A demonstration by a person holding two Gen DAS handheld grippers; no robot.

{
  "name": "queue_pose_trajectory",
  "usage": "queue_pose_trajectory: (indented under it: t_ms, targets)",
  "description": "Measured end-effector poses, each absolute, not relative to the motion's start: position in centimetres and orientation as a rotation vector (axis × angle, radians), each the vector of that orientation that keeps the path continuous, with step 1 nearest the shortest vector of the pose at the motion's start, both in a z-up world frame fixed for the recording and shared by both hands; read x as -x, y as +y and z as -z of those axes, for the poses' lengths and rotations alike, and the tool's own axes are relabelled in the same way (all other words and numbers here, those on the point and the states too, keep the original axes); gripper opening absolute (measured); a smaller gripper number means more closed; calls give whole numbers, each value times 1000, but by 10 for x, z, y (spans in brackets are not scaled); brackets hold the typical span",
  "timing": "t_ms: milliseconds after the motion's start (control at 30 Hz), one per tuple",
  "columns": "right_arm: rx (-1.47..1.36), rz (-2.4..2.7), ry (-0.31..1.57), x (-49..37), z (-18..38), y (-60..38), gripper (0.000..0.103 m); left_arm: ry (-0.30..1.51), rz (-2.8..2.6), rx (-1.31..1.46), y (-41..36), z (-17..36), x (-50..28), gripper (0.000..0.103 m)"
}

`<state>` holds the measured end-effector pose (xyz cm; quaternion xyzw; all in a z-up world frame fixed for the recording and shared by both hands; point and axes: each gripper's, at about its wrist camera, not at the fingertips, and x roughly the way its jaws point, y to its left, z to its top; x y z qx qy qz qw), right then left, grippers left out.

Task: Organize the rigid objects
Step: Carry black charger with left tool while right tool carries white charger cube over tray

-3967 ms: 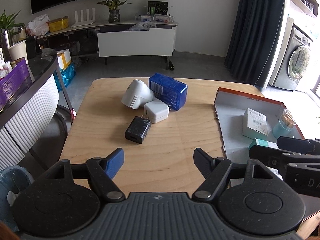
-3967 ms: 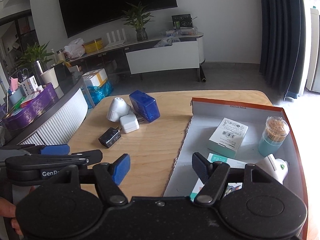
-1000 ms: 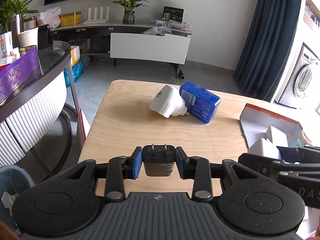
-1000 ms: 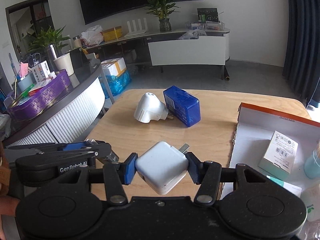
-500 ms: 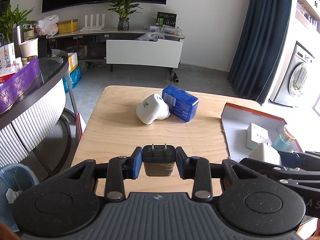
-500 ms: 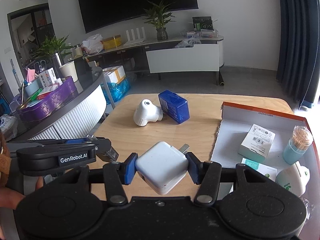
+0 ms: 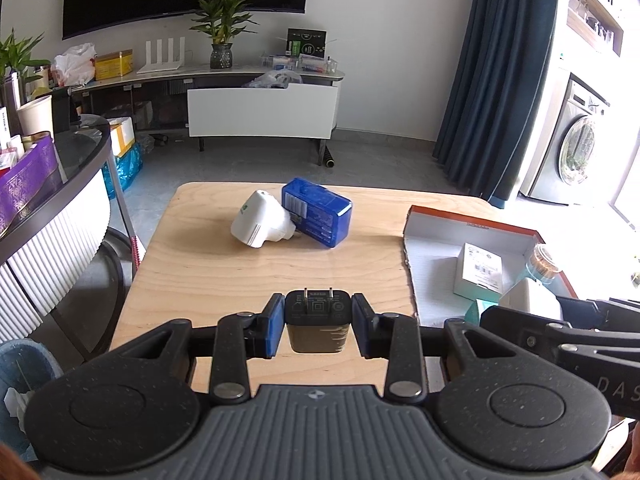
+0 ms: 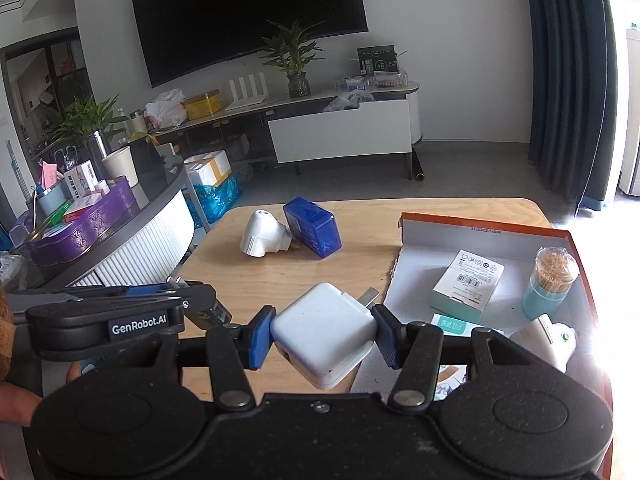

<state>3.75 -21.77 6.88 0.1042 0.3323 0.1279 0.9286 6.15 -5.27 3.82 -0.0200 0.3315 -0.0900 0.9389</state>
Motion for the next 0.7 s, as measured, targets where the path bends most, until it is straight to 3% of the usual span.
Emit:
queue_pose_trajectory:
  t_ms: [700]
  targets:
    - [-264, -179, 648, -28, -72, -260, 64, 666, 263, -2, -91, -44, -60, 36]
